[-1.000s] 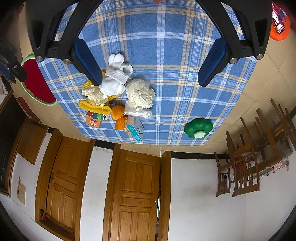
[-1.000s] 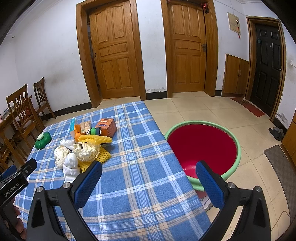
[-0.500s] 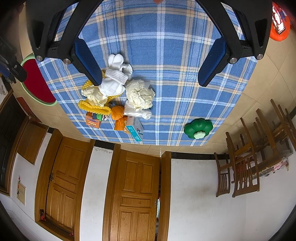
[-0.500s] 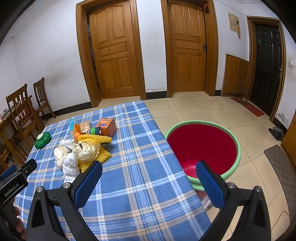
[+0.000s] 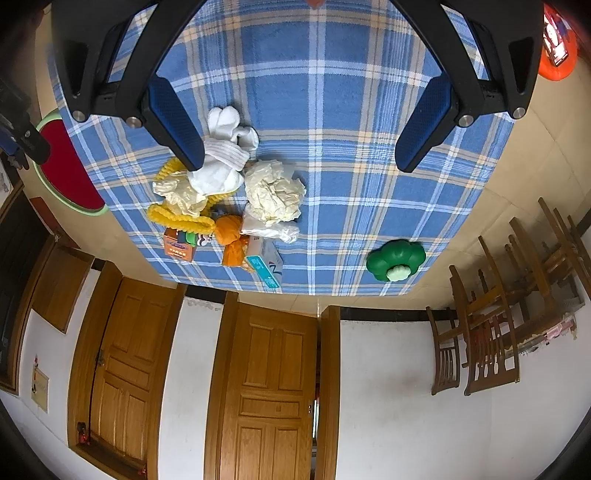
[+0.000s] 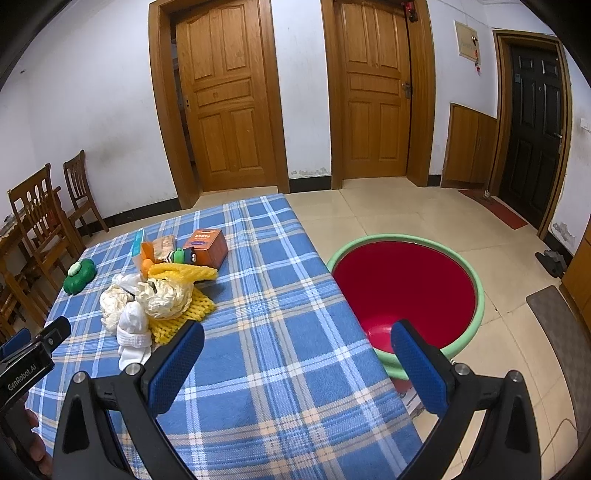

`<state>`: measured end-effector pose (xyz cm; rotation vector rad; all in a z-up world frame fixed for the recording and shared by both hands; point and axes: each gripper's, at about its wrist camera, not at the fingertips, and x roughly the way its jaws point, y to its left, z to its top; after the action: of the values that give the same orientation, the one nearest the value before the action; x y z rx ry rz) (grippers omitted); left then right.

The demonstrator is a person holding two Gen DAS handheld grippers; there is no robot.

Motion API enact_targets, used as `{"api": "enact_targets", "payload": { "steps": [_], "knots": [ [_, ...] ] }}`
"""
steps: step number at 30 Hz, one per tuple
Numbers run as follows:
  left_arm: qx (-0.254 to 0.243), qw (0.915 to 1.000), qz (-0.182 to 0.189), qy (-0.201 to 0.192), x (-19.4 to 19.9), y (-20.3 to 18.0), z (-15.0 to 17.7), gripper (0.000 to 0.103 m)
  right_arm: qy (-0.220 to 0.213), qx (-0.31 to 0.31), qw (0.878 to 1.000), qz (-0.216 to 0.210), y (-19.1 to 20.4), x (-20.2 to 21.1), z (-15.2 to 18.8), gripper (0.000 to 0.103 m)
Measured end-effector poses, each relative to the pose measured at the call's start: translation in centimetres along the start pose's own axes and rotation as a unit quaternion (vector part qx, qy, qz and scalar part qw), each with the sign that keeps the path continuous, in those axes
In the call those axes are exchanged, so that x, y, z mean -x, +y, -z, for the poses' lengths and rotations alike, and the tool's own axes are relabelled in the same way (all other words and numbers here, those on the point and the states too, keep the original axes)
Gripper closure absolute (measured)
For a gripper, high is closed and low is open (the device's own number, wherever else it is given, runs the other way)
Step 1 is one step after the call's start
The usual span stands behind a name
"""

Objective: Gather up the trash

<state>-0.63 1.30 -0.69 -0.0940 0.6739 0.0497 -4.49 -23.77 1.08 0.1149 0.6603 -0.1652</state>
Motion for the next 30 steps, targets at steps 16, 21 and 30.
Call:
{"api": "enact_targets", "payload": {
  "steps": [16, 21, 30],
  "knots": [
    [-0.001, 0.9994, -0.011, 0.034, -4.1, 1.3, -2.5, 0.002, 0.020, -0.004, 1.000, -0.005, 0.3, -3.2, -1.5, 0.000],
    [-0.007, 0.9984, -0.006, 0.055, -6.2, 1.1, -3.0, 0.002, 0.029, -0.008, 1.000, -0.003, 0.3, -4.2, -1.7, 0.000],
    [-0.013, 0.9942, 0.017, 0.105, -10.5, -0.3, -3.4, 0.009, 0.044, -0.016, 0.999, 0.005, -0.2, -6.4, -2.1, 0.000]
  ]
}}
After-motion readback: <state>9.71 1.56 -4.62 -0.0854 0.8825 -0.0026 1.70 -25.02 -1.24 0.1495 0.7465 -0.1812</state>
